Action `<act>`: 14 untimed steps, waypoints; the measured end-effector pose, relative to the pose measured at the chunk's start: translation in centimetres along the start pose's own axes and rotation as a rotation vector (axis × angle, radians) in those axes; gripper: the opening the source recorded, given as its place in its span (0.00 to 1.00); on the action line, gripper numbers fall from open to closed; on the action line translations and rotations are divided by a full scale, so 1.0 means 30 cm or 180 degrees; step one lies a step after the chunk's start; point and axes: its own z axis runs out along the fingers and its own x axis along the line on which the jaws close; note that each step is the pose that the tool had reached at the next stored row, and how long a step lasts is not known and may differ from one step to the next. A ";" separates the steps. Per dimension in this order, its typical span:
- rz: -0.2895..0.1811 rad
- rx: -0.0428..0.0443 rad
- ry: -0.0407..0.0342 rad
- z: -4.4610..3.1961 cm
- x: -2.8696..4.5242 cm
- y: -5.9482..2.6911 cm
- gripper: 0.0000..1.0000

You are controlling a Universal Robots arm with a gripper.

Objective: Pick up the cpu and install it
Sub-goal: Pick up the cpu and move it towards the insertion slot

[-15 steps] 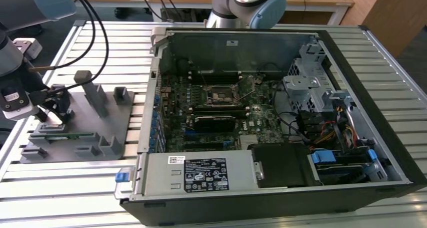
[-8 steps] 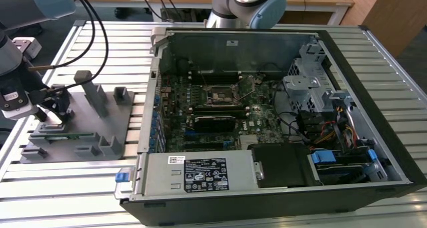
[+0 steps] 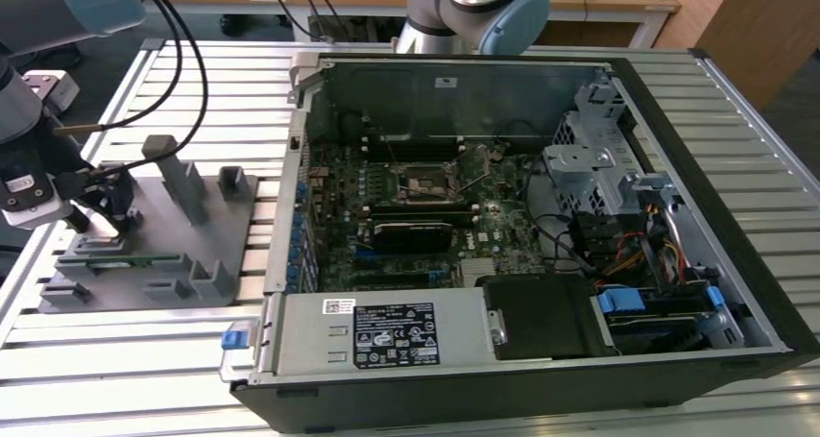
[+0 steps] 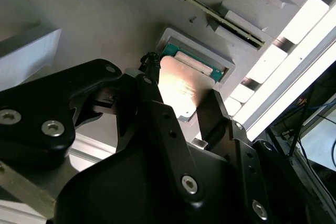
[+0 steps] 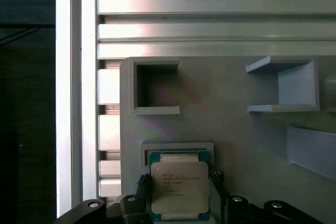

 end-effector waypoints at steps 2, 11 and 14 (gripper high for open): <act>0.0000 0.0000 0.0000 -0.003 0.000 0.000 0.53; 0.0000 0.0000 0.0000 -0.020 0.000 0.001 0.53; 0.0000 0.0000 0.0000 -0.022 0.000 0.001 0.53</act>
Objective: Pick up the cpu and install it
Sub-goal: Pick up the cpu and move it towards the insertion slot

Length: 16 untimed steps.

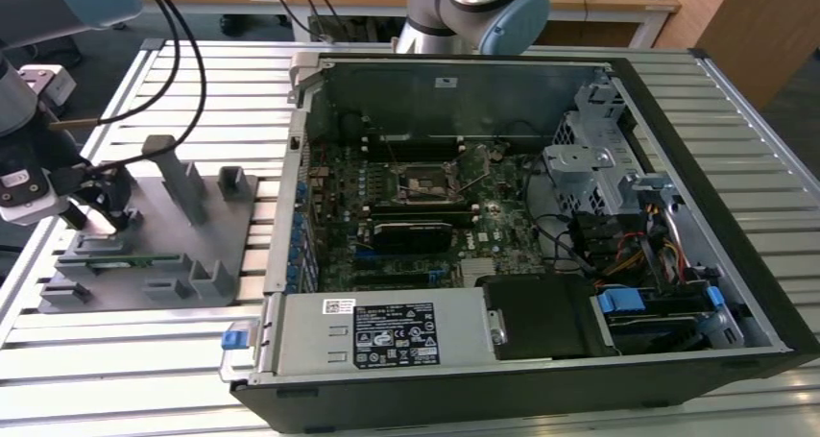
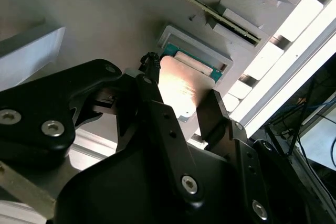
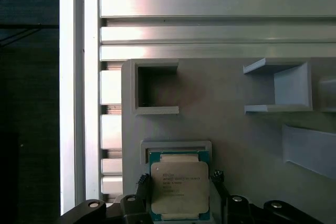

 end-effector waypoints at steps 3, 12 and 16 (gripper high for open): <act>0.0000 0.0000 0.0000 -0.003 0.000 0.000 0.53; 0.0000 0.0000 0.0000 -0.010 0.000 0.001 0.53; 0.0000 0.0001 0.0001 -0.014 0.000 0.001 0.53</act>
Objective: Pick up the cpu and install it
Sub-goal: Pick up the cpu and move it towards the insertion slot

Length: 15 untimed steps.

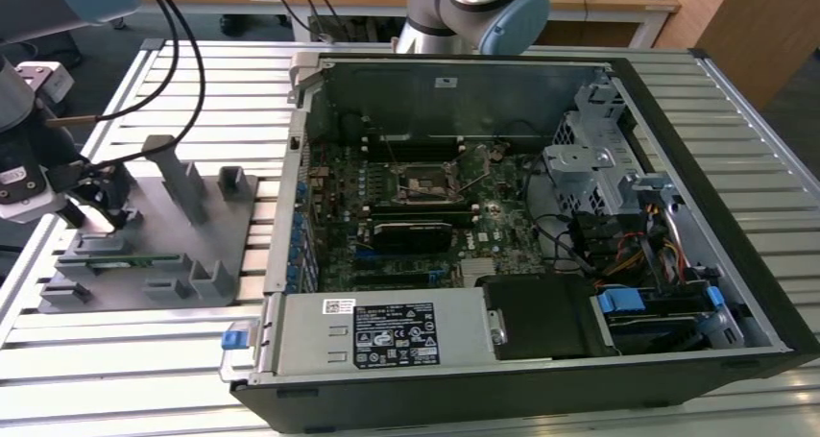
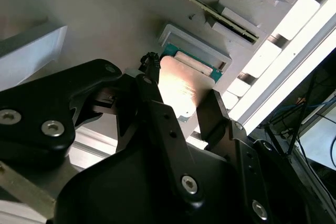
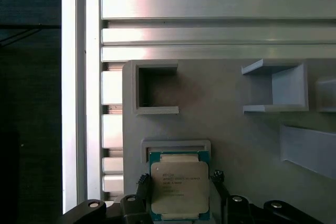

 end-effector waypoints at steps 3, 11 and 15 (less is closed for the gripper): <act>0.0000 -0.0001 -0.0001 -0.007 0.000 0.000 0.53; 0.0000 -0.0001 -0.0002 -0.064 -0.001 0.006 0.53; 0.0000 0.0003 -0.0002 -0.082 -0.002 0.008 0.53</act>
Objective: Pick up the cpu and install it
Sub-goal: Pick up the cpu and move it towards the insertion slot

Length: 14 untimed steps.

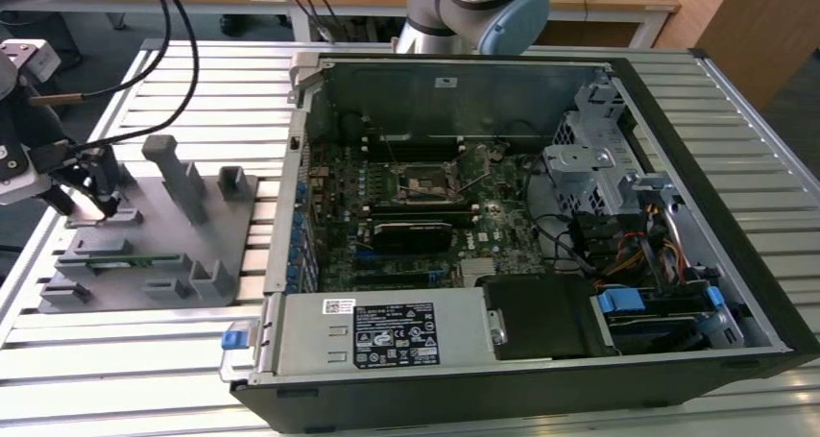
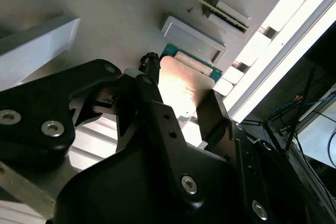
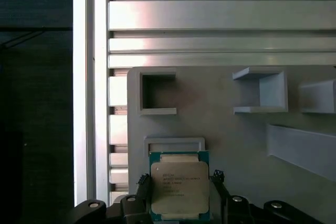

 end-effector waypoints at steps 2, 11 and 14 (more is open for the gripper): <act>0.0000 0.0000 0.0000 -0.010 0.000 0.001 0.53; 0.0000 0.0000 0.0000 -0.067 -0.001 0.003 0.53; 0.0000 0.0002 -0.0001 -0.081 -0.001 0.004 0.53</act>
